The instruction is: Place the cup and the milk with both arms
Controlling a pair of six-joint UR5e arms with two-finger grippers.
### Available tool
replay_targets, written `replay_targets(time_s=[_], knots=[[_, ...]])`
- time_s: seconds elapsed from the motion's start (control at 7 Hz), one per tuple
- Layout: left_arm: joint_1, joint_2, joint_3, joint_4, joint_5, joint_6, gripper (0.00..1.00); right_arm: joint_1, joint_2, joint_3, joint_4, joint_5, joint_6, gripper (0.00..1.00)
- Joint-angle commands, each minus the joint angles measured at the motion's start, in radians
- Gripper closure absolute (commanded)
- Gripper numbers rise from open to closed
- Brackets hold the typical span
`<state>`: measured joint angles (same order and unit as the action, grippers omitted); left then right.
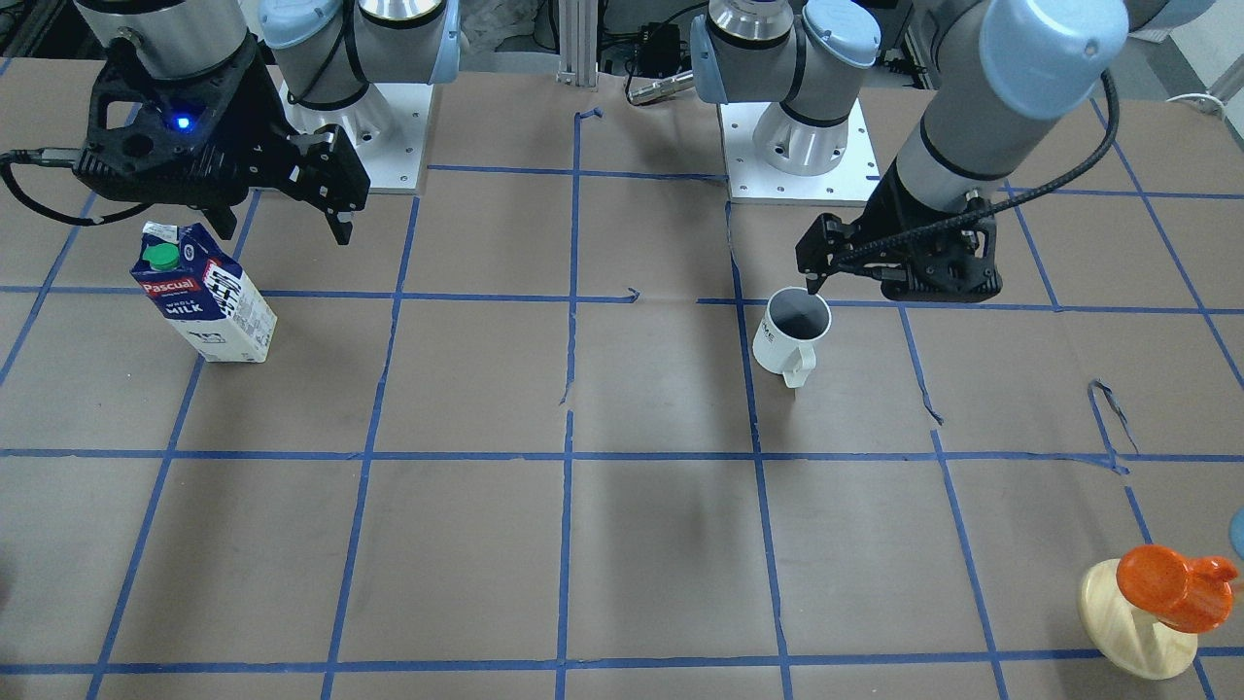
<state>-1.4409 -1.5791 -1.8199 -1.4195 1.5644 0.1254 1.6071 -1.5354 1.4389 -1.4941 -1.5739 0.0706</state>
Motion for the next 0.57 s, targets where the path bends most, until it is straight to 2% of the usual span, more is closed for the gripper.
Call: replay_targets(time_s=[0.0, 0.14, 0.29, 0.43], knots=[[0.104, 0.002, -0.253, 0.213, -0.001, 0.107, 0.00, 0.001, 0.000, 0.000, 0.000, 0.000, 0.000, 0.00], [0.111, -0.001, -0.336, 0.271, -0.003, 0.108, 0.00, -0.001, 0.000, 0.000, 0.000, 0.000, 0.000, 0.00], [0.111, 0.001, -0.375, 0.290, -0.003, 0.108, 0.00, 0.001, 0.000, 0.000, 0.000, 0.000, 0.000, 0.00], [0.111, -0.018, -0.374, 0.300, -0.006, 0.108, 0.07, -0.001, 0.000, 0.000, 0.000, 0.000, 0.000, 0.00]])
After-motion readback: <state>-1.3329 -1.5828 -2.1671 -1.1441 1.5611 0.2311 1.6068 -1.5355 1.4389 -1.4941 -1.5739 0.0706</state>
